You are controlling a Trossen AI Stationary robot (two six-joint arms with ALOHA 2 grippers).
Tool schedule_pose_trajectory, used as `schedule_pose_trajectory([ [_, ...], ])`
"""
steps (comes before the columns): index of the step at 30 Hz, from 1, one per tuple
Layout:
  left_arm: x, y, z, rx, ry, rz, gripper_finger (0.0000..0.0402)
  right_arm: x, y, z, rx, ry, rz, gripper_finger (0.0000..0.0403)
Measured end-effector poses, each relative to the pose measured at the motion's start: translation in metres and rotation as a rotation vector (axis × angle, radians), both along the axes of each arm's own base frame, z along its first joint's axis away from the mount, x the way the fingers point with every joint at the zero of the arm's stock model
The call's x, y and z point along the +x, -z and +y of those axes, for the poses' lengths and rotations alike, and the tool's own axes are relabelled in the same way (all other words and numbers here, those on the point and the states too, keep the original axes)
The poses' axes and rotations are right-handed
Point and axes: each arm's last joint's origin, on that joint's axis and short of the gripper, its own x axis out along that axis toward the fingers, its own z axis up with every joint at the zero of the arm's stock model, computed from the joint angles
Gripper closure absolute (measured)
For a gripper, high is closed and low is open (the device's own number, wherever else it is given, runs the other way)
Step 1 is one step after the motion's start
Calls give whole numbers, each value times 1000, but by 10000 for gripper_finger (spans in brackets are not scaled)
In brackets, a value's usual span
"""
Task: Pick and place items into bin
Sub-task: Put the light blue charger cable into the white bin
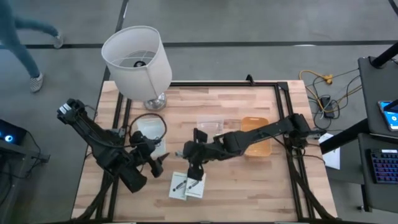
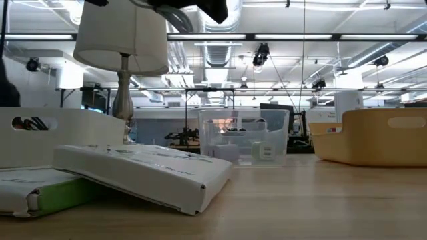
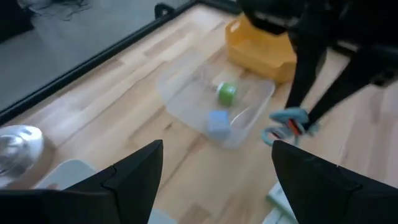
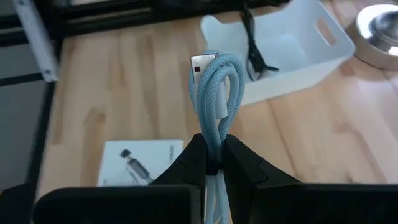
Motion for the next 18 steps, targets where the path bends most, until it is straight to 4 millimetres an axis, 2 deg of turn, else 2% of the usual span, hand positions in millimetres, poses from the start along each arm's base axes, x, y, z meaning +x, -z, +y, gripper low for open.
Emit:
schedule_pose_trajectory([
  [3, -6, 7, 2, -23, 30, -75, 118, 4, 0, -7, -6, -33, -8, 383],
  [8, -13, 21, 9, -15, 80, -95, 118, 10, 6, -23, -12, -55, 13, 383],
  [14, -20, 21, 15, -20, 132, -77, 118, 17, 5, -36, -6, -102, -18, 383],
  [18, -17, 20, 16, -14, 171, -64, 118, 19, 4, -41, -1, -122, -28, 384],
])
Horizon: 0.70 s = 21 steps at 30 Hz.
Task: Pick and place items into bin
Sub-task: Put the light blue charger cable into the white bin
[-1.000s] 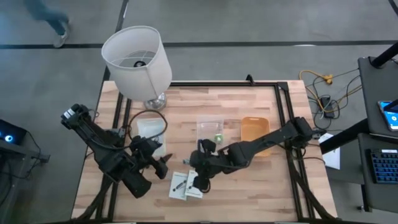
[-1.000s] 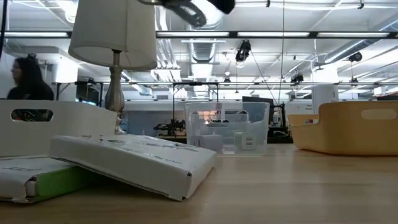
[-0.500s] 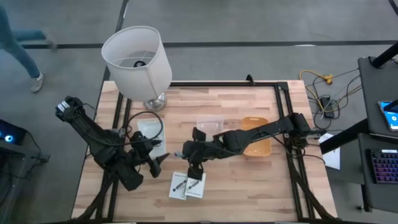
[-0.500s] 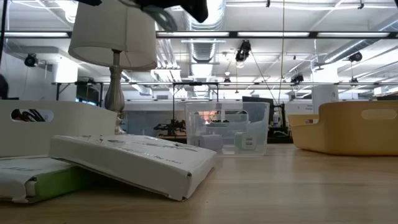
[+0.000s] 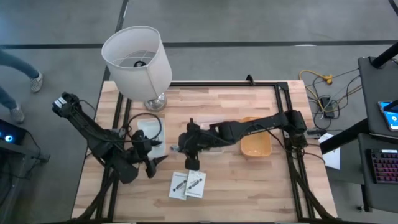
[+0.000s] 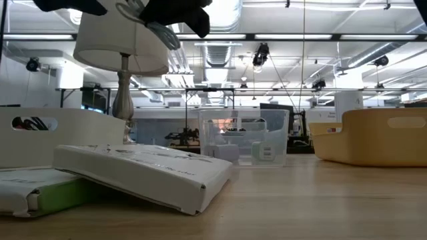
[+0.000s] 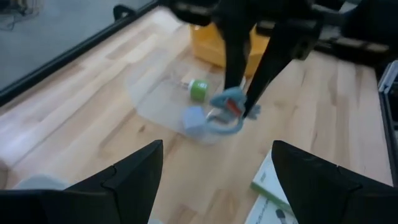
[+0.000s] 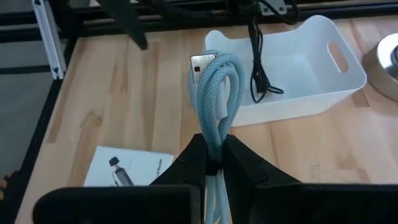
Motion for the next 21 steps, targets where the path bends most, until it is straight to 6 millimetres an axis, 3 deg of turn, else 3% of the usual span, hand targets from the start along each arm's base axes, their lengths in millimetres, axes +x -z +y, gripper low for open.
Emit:
schedule_pose_trajectory([
  [8, 15, 9, 5, -21, -7, -61, 118, 0, 0, 1, -14, -33, 2, 384],
  [12, 23, 4, 4, -25, 51, -116, 118, -1, 1, 4, -14, -40, 11, 384],
  [21, 30, 14, 9, -84, 88, -102, 118, -2, 1, 6, -16, -7, 8, 382],
])
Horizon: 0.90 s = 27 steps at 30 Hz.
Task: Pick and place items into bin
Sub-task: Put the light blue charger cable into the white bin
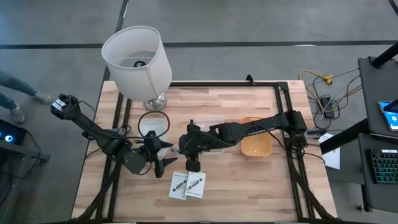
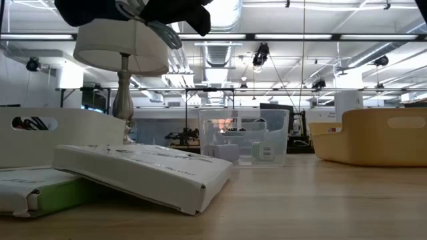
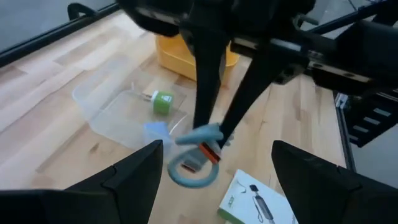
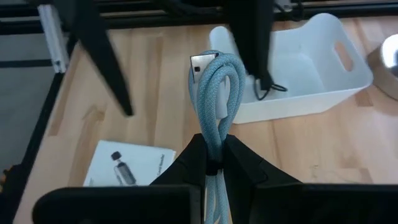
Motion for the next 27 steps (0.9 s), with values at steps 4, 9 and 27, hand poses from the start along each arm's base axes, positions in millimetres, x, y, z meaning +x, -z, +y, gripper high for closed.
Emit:
schedule_pose_trajectory([
  [4, 1, 5, 2, -26, -28, -5, 118, 0, -1, 0, -6, 42, -6, 379],
  [9, 1, 6, 4, -40, -43, -8, 118, -2, -7, 1, -10, 45, -26, 377],
  [27, 4, -7, 8, -33, -89, -118, 265, -3, -23, 5, -28, 25, -47, 375],
])
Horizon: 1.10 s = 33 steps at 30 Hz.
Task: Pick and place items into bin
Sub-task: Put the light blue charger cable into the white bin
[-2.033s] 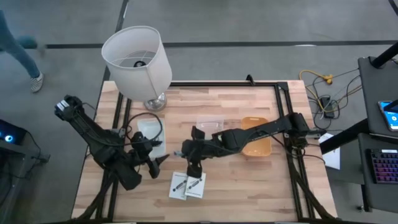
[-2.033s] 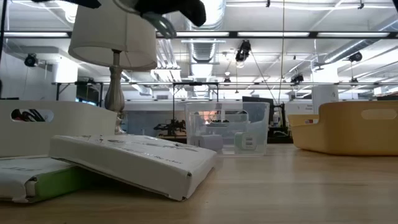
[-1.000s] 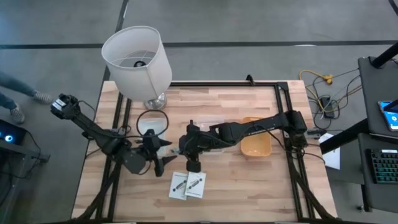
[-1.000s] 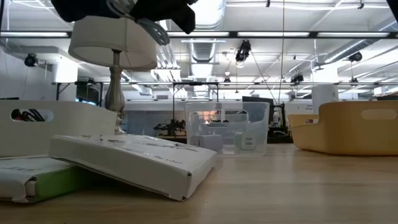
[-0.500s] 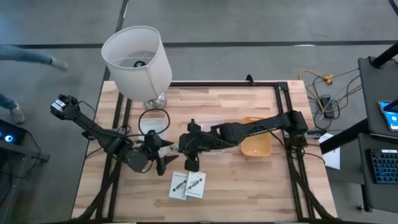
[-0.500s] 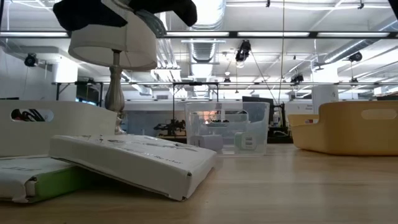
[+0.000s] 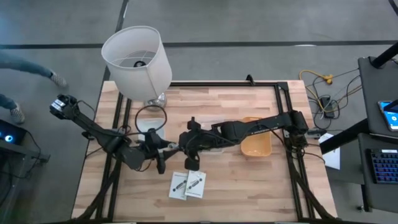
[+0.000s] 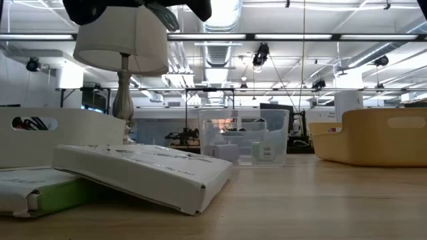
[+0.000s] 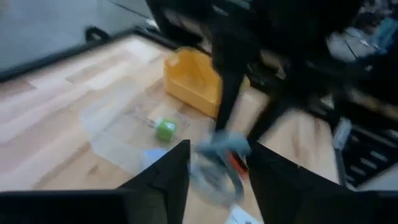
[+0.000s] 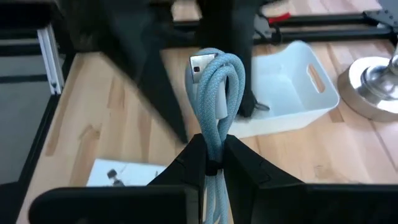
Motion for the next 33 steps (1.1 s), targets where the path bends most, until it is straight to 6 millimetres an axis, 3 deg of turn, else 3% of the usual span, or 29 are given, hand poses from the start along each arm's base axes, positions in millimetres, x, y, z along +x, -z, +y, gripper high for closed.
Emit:
schedule_pose_trajectory([
  [18, -4, 4, 4, -2, -38, -28, 283, 1, 2, 0, -14, 17, -8, 374],
  [28, -10, 1, 7, 10, -8, -23, 376, 1, 1, -1, -7, 26, -16, 347],
  [33, -12, 5, 8, 41, -14, 23, 380, -1, 3, -2, 28, 63, 18, 320],
])
